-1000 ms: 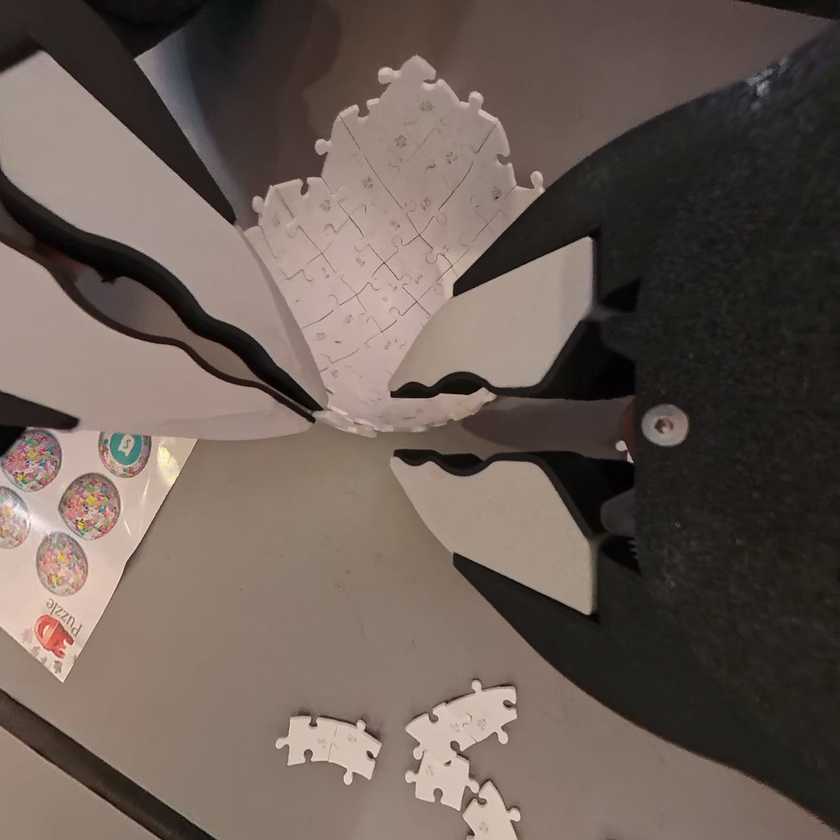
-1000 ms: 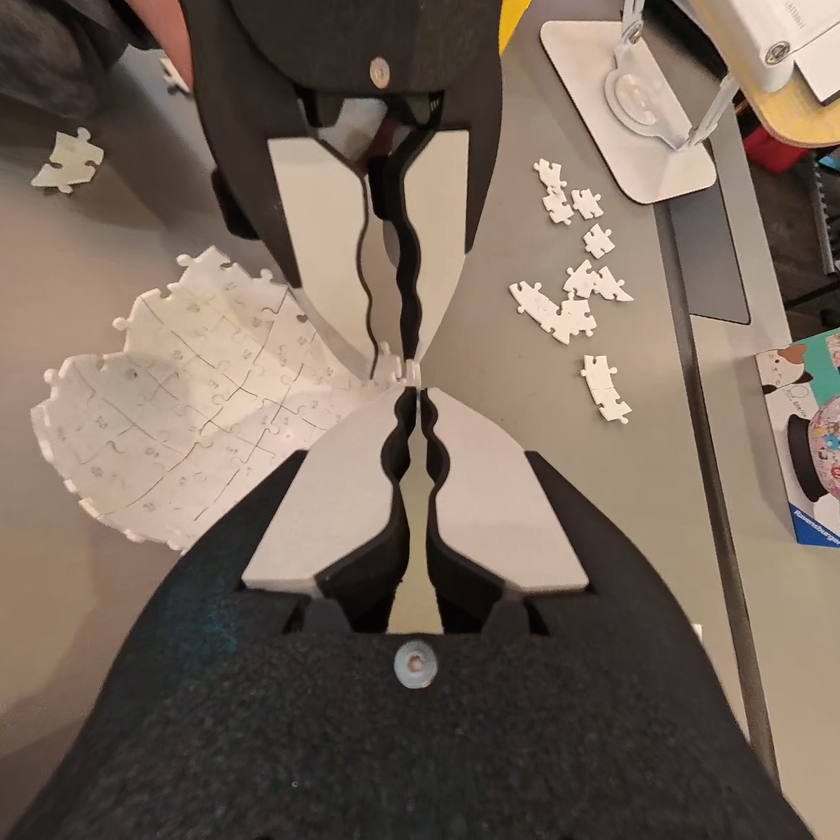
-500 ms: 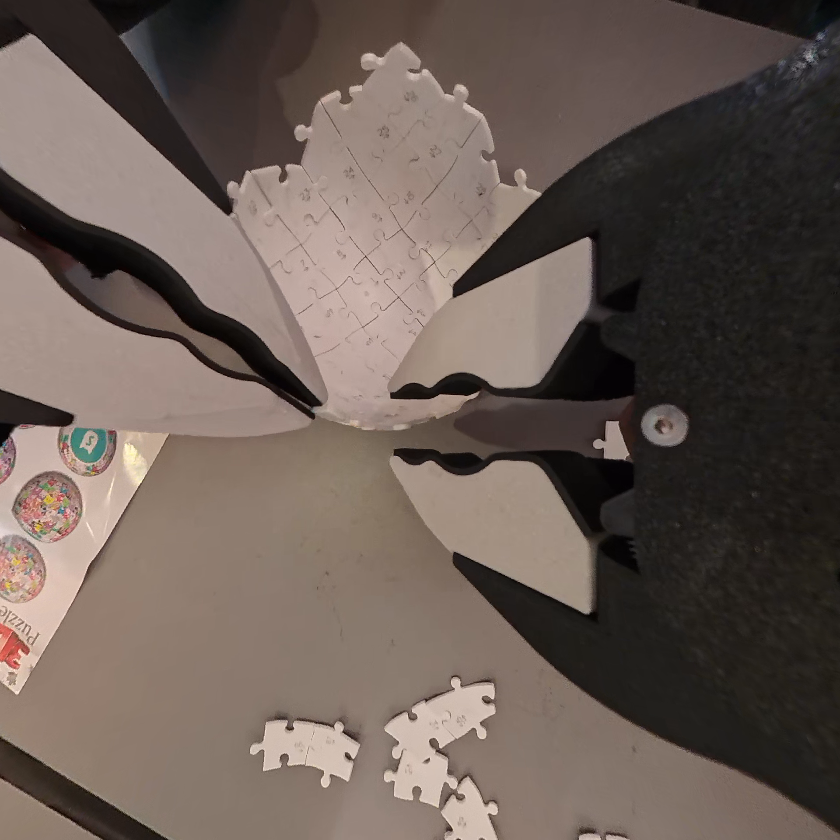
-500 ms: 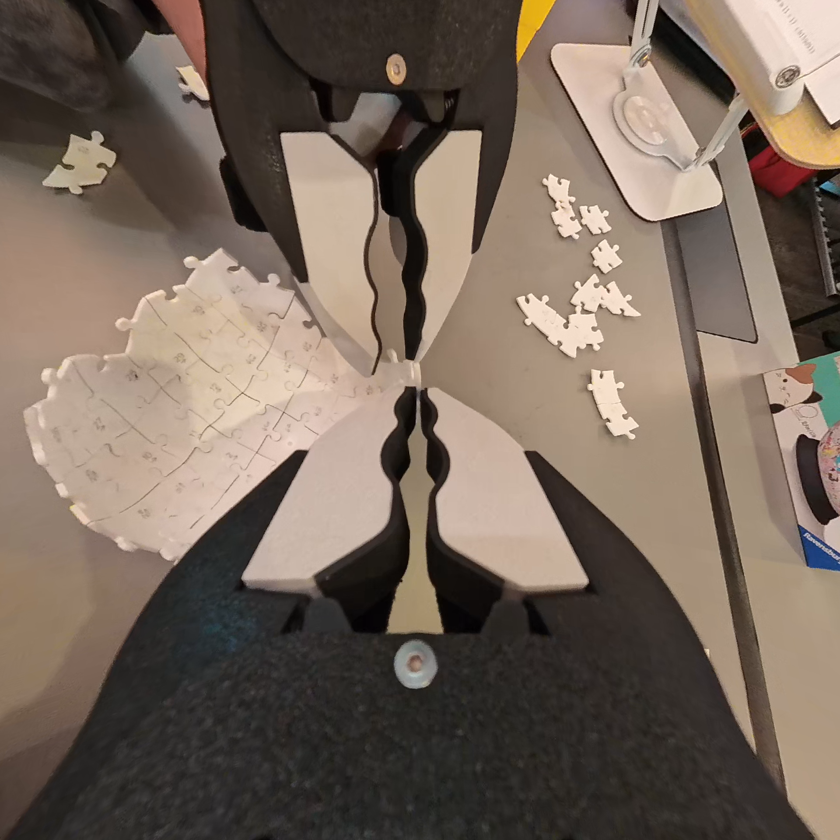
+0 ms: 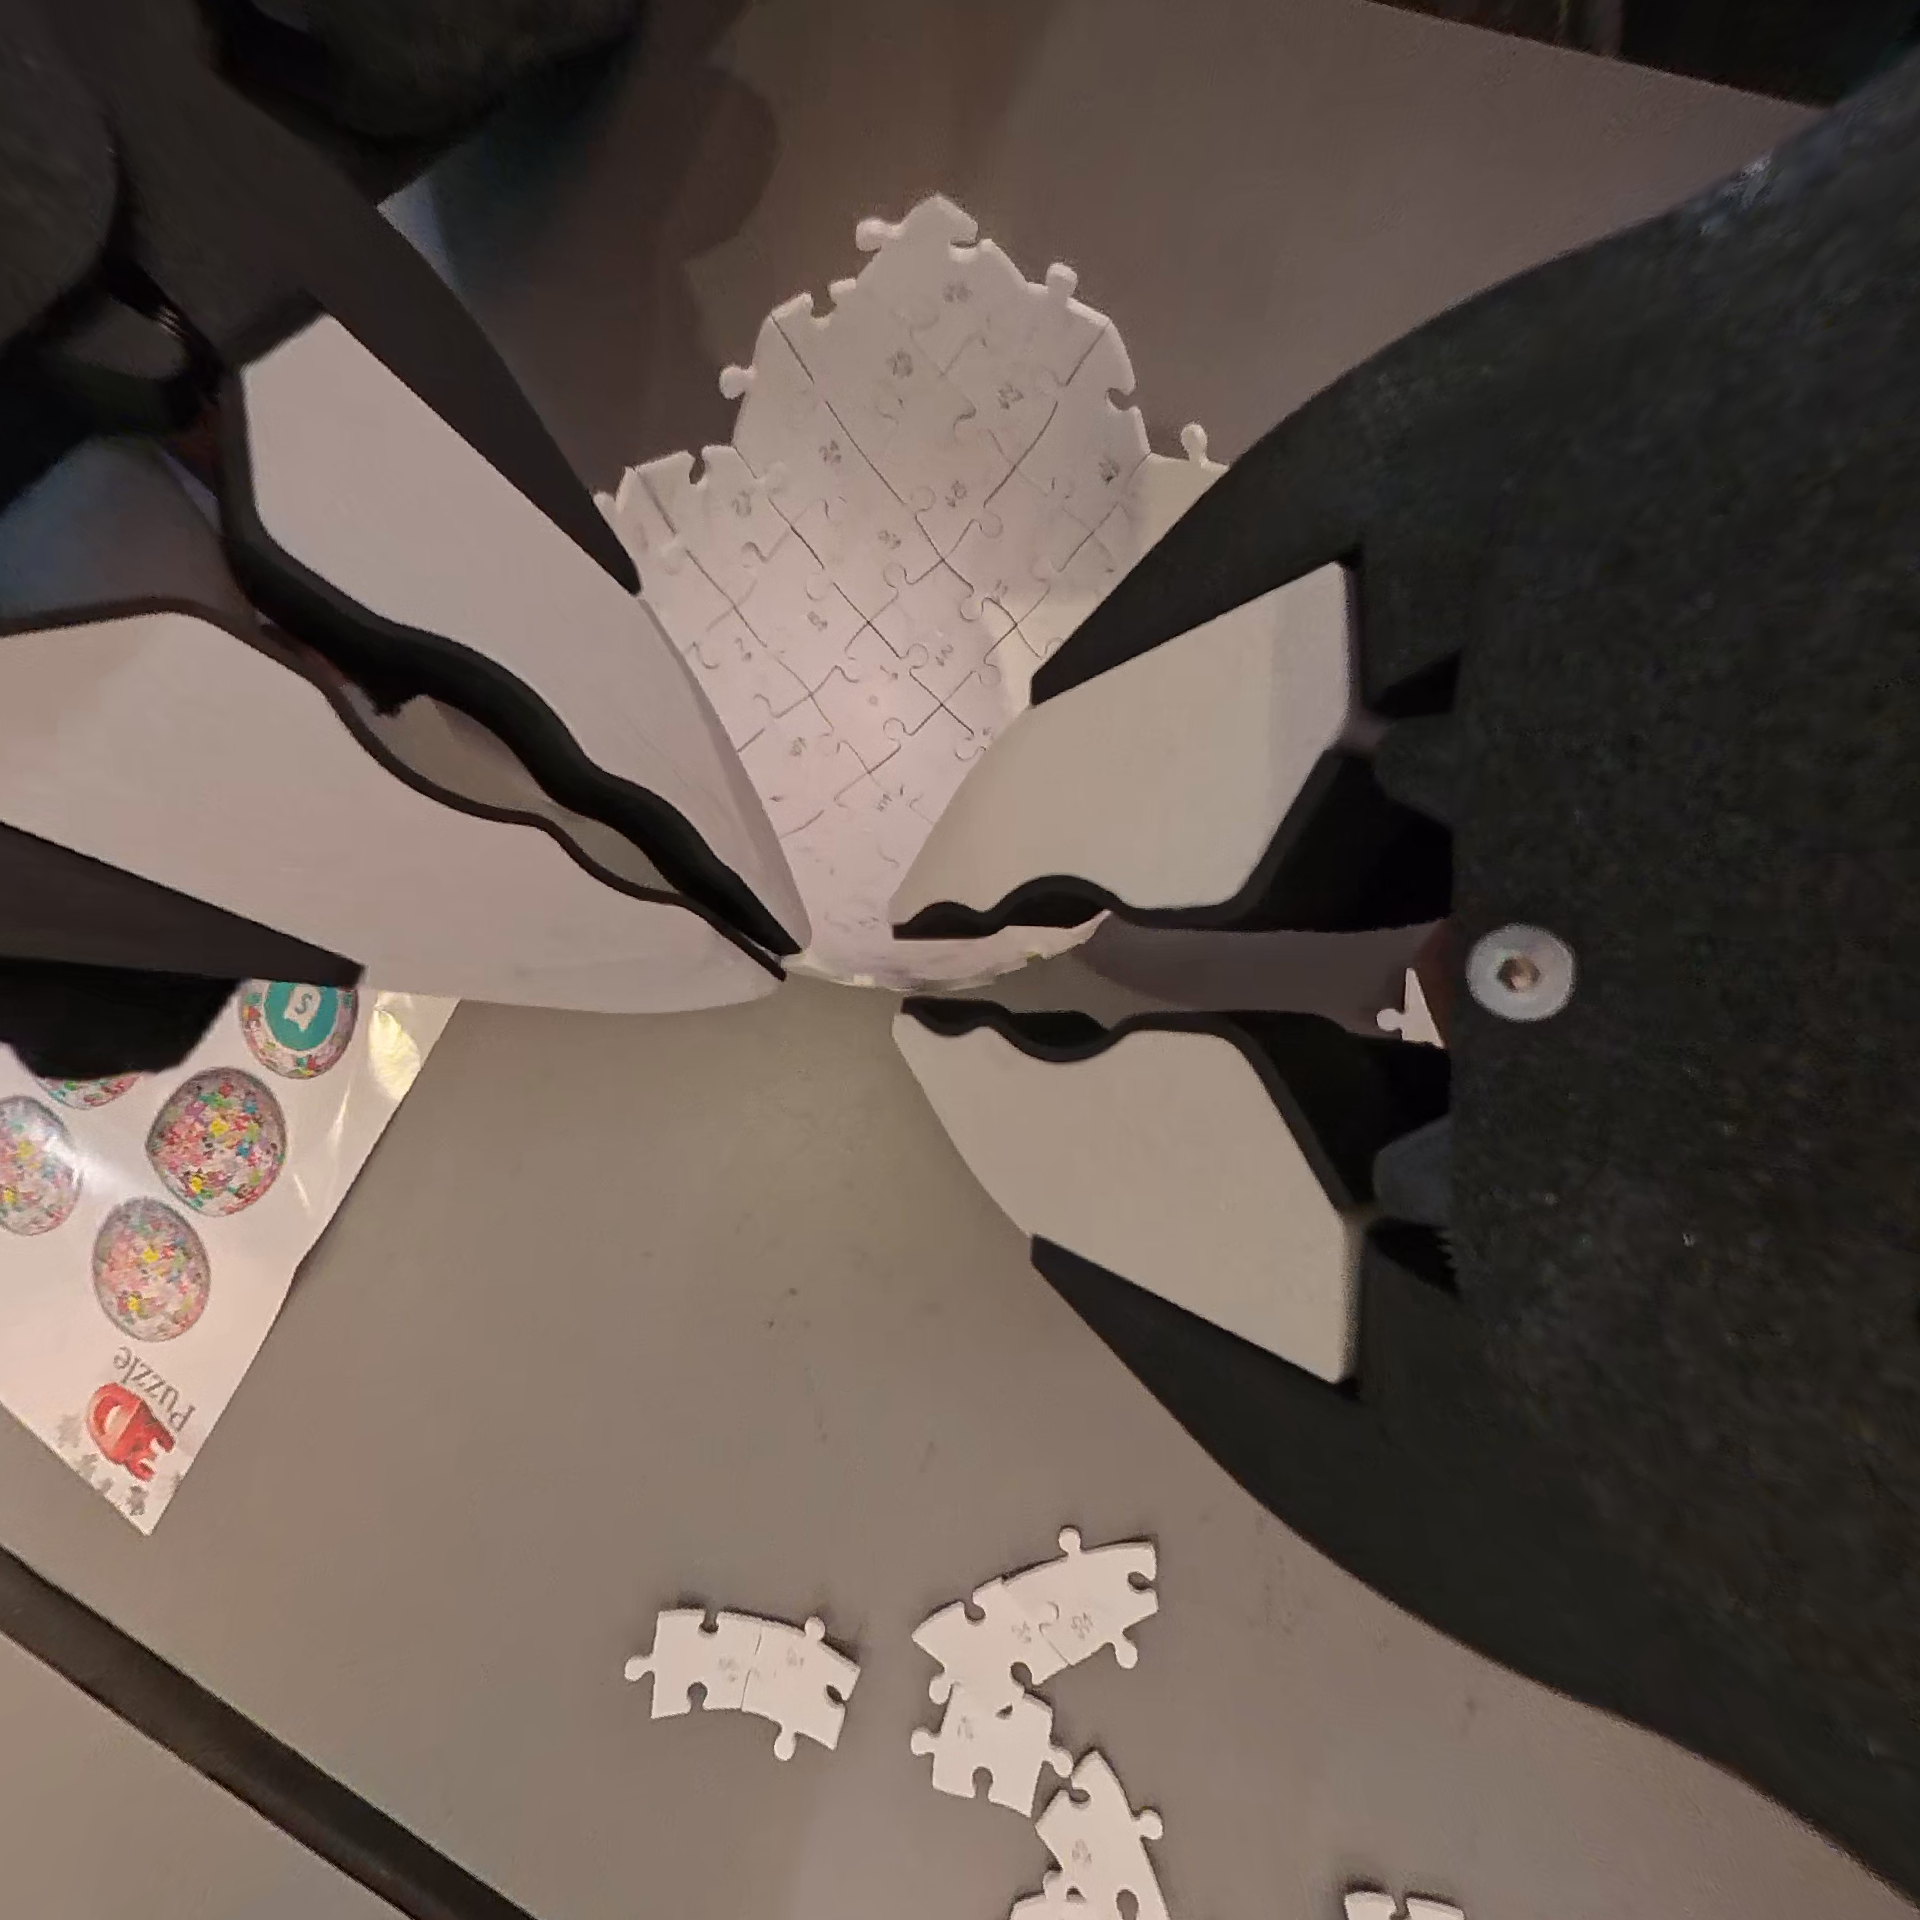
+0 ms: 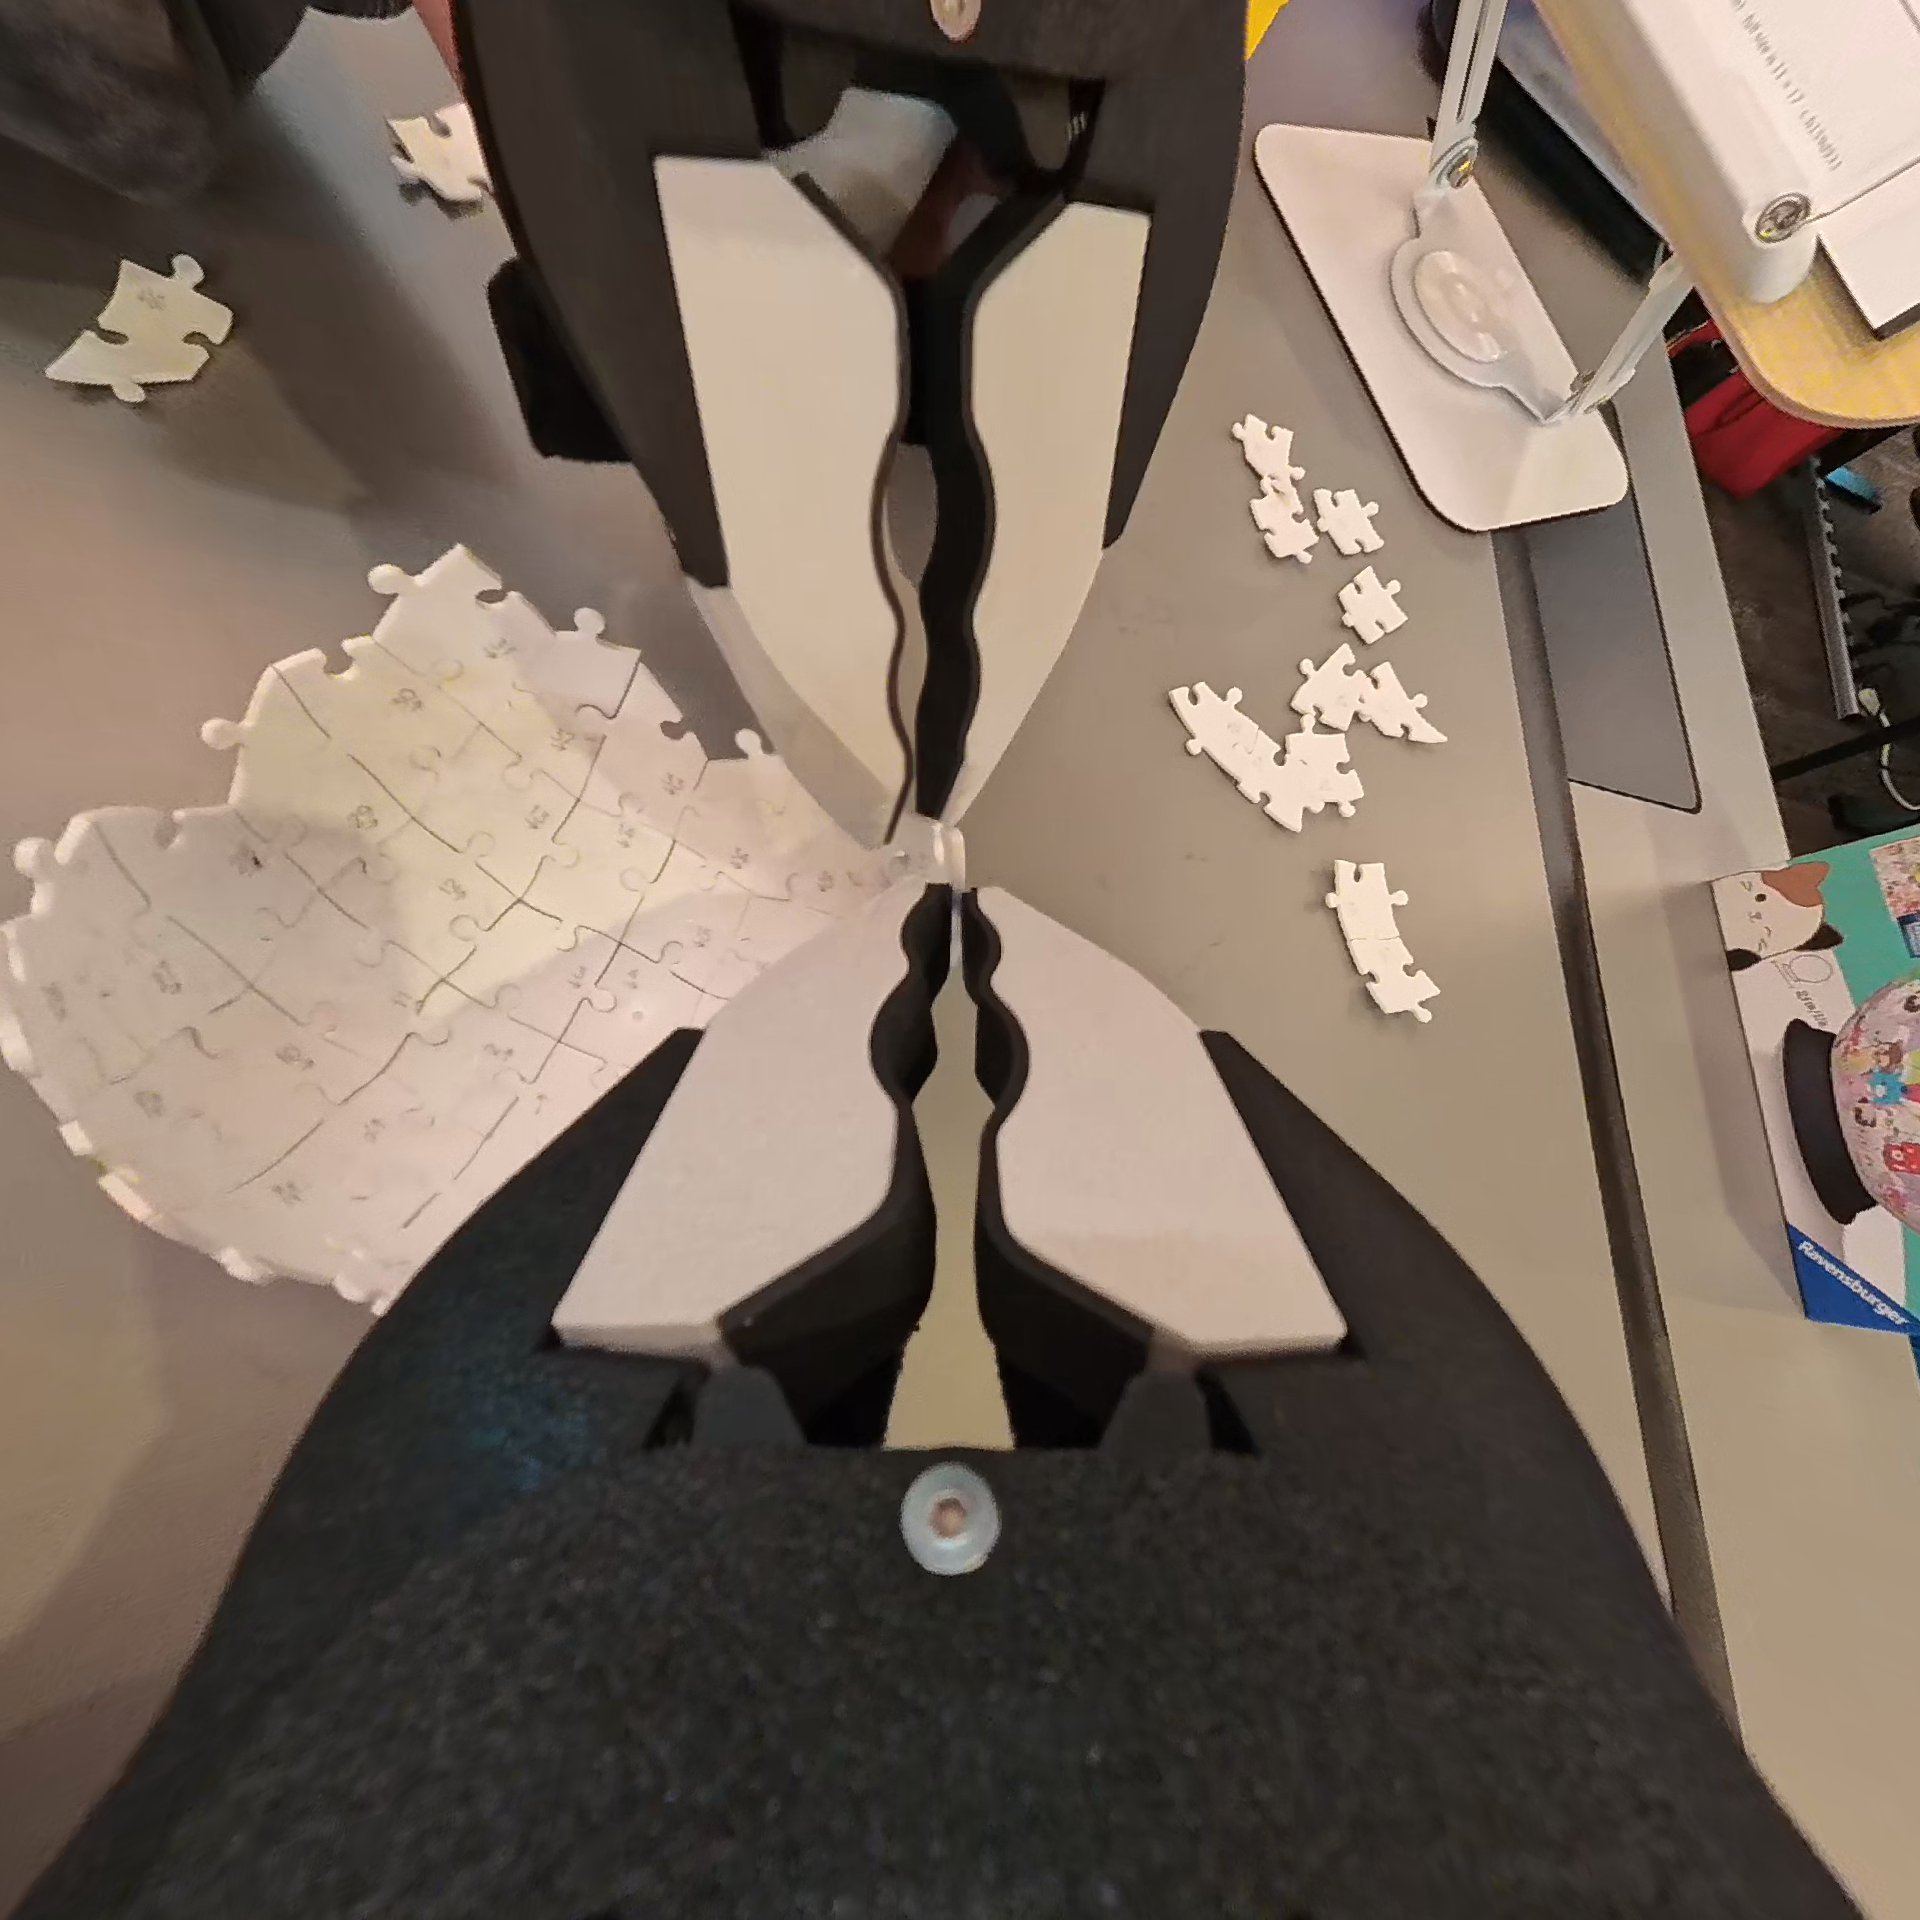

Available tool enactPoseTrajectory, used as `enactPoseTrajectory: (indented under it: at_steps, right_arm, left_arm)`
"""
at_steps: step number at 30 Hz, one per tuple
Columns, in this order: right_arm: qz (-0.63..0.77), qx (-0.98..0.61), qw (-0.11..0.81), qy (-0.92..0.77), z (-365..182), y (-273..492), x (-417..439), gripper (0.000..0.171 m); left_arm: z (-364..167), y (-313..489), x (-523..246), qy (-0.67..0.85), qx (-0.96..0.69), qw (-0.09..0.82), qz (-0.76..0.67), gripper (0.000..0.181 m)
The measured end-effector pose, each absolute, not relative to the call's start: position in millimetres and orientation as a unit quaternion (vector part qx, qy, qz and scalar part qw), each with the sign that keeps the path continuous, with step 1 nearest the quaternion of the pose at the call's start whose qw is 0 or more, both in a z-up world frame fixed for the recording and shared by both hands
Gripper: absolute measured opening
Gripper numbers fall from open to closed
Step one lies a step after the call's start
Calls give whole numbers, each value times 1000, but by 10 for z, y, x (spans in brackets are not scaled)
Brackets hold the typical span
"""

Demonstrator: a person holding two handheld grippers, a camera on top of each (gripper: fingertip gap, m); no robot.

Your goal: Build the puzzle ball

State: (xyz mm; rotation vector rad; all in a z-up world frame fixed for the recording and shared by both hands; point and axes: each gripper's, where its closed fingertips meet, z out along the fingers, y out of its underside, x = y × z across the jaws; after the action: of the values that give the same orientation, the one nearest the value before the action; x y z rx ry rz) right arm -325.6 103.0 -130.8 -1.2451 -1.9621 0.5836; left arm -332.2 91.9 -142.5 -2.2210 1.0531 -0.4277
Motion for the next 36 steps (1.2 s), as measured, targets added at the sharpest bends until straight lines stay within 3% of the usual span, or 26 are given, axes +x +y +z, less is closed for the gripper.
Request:
enactPoseTrajectory:
  at_steps: [9,36]
  right_arm:
    - [231,-484,366,-760,-1313,1020,-3268,2]
    - [214,-454,340,-795,-1382,1046,-3304,2]
  left_arm:
    - [-1426,968,-3311,409,-842,329,-123,2]
    - [-1400,991,-3331,421,-830,353,-101,2]
